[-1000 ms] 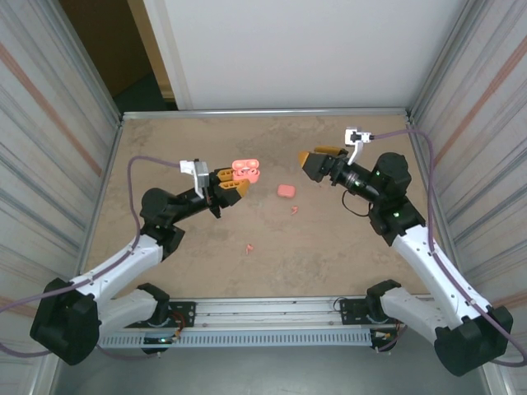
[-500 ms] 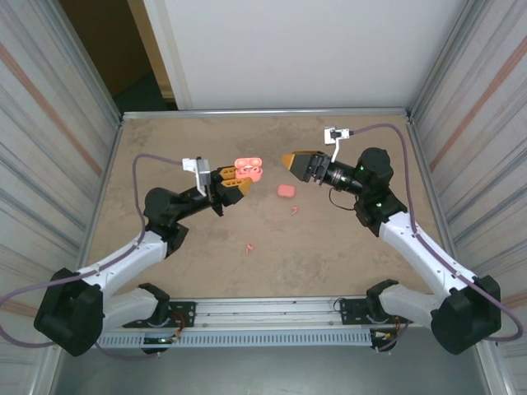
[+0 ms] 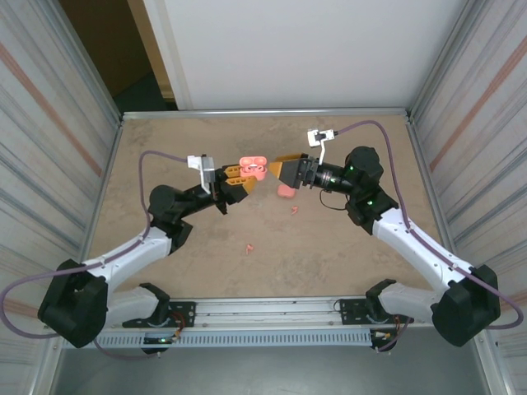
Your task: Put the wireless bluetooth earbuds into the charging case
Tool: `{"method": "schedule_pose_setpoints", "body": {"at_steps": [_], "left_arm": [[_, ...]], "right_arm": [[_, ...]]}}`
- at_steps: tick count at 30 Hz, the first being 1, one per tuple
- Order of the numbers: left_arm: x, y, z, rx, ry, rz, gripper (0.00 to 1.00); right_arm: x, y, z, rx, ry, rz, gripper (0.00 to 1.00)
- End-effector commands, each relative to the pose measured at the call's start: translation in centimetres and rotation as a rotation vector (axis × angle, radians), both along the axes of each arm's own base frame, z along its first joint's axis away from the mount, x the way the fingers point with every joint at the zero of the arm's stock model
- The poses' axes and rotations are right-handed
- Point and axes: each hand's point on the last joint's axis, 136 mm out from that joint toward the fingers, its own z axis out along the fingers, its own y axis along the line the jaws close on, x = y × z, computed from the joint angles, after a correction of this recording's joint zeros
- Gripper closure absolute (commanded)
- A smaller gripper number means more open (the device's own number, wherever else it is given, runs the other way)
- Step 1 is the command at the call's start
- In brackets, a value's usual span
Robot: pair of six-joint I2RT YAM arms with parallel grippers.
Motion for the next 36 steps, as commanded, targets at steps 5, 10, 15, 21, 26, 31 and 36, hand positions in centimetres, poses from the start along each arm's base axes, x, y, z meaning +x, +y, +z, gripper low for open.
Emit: {"method": "schedule_pose_setpoints", "body": {"at_steps": [5,10,15,21,26,31,36], "left_arm": [[-0.8,-0.3,2.2,-0.042,-0.062,-0.036,1.00],[-0.7,-0.5,2.0,-0.040,-0.057,-0.041,1.00],[-0.5,-0.7,1.8,-0.039,-0.050,-0.043,1.00],[-0.2,-1.0,1.6,-0.036,-0.041,-0.047,1.00],[0.0,-1.2,1.5,-0.033,-0.035,-0.051,1.00],[0.1,-1.4,1.3,-0.028,-0.029,-0.055,1.00],[0.2,-1.5,1.1,-0.025,-0.025,-0.057,1.00]], "right_arm": [[-1.4,0.9,2.6,0.028,-0.095,0.066,0.01],[-1.9,1.6,2.9,0.030,-0.107,0.098,0.01],[-2.4,2.0,3.3,0.032,-0.119,0.121,0.01],[-2.8,2.4,3.6,0.033,-0.131,0.139,0.01],[-2.8,2.5,3.7,0.033,-0.136,0.142,0.01],[-2.9,2.7,3.9,0.035,-0.142,0.150,0.01],[-3.0,2.8,4.1,0.036,-0.149,0.157,0.01]]}}
